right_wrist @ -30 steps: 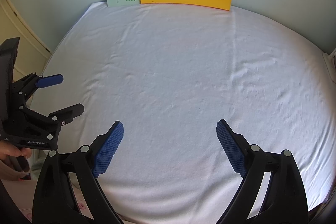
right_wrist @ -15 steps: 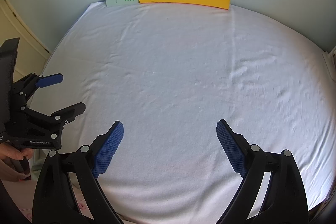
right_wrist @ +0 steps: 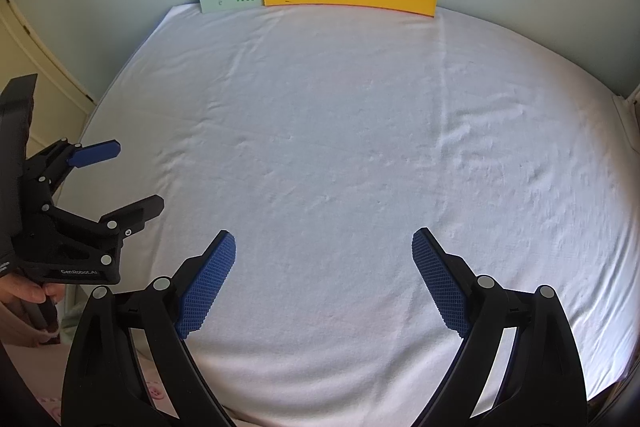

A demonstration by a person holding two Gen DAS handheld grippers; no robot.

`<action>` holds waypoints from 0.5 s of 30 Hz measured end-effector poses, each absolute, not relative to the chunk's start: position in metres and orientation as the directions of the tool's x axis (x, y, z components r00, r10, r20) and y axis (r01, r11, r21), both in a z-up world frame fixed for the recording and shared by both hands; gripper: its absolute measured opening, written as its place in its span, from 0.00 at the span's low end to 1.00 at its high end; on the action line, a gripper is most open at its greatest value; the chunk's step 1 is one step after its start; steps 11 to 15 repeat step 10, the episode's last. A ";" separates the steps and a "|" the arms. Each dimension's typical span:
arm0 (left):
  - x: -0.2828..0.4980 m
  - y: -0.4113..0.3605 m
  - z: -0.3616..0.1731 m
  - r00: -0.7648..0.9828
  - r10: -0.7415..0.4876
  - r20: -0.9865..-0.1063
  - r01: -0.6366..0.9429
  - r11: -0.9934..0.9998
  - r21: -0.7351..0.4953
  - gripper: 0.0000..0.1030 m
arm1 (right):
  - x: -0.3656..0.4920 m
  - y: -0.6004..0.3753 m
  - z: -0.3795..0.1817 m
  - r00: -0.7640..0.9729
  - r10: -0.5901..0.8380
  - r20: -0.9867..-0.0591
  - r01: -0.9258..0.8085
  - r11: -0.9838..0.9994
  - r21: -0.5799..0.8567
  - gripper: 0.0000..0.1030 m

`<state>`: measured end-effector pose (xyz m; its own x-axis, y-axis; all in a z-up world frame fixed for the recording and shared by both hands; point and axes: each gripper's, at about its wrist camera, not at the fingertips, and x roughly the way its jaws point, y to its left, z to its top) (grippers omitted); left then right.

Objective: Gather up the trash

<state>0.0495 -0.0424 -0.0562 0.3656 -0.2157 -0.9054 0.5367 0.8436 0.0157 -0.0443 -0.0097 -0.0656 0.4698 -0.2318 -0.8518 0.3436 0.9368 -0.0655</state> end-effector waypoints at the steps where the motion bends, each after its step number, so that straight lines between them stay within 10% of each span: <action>1: 0.049 -0.042 -0.057 0.366 -0.214 -0.906 0.536 0.844 0.018 0.93 | -0.044 -0.010 -0.065 0.470 -0.232 -0.852 0.343 0.937 -0.066 0.87; 15: 0.053 -0.037 -0.061 0.356 -0.183 -0.916 0.497 0.867 0.020 0.93 | -0.045 -0.007 -0.065 0.471 -0.235 -0.850 0.347 0.935 -0.066 0.87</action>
